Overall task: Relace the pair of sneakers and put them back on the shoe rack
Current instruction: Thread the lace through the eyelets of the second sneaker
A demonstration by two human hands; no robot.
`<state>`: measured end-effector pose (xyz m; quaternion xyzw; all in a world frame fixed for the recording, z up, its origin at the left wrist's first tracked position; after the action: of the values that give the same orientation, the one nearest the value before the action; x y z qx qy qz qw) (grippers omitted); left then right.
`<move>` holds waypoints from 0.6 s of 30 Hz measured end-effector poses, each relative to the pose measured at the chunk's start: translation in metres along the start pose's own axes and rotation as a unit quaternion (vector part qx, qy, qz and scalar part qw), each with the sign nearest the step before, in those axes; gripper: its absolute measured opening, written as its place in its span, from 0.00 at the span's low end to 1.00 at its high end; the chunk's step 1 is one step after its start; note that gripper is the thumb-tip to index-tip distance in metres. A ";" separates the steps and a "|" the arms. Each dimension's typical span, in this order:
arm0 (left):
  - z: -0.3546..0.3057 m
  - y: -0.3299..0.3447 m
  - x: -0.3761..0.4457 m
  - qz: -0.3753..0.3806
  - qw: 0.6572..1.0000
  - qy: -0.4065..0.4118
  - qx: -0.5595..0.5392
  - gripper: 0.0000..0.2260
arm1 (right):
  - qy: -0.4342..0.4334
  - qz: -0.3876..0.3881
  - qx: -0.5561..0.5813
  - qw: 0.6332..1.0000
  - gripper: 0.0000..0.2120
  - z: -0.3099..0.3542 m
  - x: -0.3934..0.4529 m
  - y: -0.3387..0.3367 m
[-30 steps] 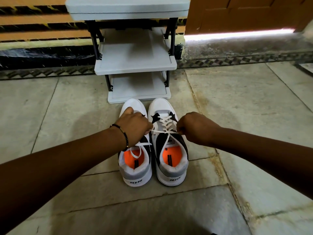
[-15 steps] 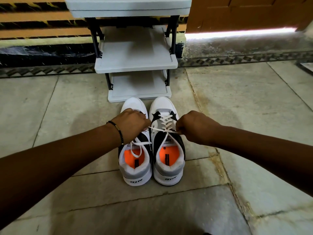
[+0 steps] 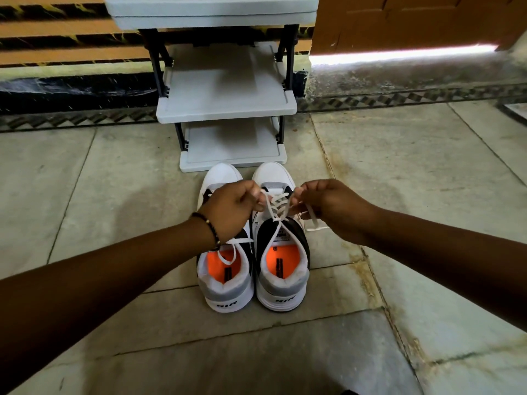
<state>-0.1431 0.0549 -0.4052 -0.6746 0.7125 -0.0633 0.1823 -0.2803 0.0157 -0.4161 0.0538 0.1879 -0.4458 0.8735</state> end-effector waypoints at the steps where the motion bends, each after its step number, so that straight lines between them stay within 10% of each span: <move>1: 0.003 0.007 0.001 -0.004 0.991 -0.060 -0.118 0.14 | 0.012 -0.016 0.048 0.999 0.13 0.000 0.002 0.002; 6: 0.006 0.023 -0.002 -0.047 0.944 -0.139 -0.295 0.12 | 0.072 -0.076 0.102 0.989 0.08 -0.007 0.004 0.006; 18: -0.007 0.028 -0.003 0.003 0.990 0.013 -0.139 0.14 | 0.046 -0.061 0.099 0.992 0.16 -0.008 0.011 0.015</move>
<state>-0.1718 0.0592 -0.4076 -0.6906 0.7185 0.0280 0.0771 -0.2651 0.0187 -0.4290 0.1486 0.1858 -0.5118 0.8255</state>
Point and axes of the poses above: each hand's wrist, its own x-axis towards the middle knuckle, its own y-axis out of the palm, z = x × y, the point moved 8 cm from there along x, towards the middle knuckle, and after that the axes turned 3 degrees about -x, right-handed, at the moved point
